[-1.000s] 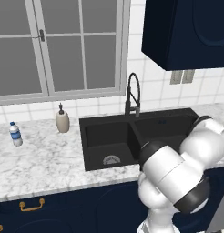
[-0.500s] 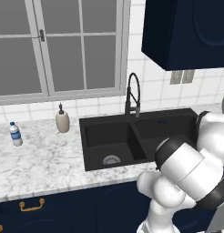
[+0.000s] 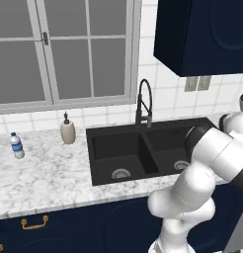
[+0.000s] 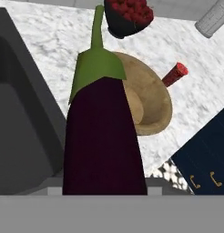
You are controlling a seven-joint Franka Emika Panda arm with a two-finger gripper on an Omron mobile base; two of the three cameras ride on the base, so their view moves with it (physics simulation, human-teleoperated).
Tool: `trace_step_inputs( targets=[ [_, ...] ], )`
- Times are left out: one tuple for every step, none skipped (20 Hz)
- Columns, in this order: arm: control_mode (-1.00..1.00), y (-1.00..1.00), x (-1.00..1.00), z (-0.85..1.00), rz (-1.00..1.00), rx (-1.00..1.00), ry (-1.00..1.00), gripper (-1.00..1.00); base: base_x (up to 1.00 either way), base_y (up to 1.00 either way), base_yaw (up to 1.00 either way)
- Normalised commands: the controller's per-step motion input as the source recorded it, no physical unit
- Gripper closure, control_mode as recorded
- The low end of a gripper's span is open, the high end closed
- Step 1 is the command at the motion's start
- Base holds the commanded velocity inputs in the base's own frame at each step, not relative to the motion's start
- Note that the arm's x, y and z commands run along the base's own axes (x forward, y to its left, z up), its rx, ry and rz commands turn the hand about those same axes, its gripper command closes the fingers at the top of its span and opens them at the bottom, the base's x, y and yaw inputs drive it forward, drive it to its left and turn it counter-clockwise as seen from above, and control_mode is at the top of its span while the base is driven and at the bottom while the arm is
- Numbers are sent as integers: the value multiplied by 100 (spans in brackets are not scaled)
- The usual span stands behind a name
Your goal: Pick the eggplant from the sink and place it in the bowl. Then pick the bowl and place it in the microwave. Then close the microwave door and press the start button.
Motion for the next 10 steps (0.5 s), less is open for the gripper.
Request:
trace_step_inputs(
  targets=[
    [-100, -88, 11, 0, 0, 13, 0, 100, 0, 0, 0],
    [-100, -89, 5, 0, 0, 13, 0, 100, 0, 0, 0],
    [-100, -94, 13, 0, 0, 15, 0, 100, 0, 0, 0],
    [-100, -93, 20, 0, 0, 14, 0, 100, 0, 0, 0],
    [-100, -99, 14, 0, 0, 17, 0, 100, 0, 0, 0],
    [-100, -97, 10, 0, 0, 17, 0, 100, 0, 0, 0],
    [-100, -89, 10, 0, 0, 17, 0, 100, 0, 0, 0],
    [-100, -79, 13, 0, 0, 17, 0, 100, 0, 0, 0],
    [-100, -76, 22, 0, 0, 16, 1, 100, 0, 0, 0],
    [-100, -70, 29, 0, 0, 14, 1, 100, 0, 0, 0]
  ],
)
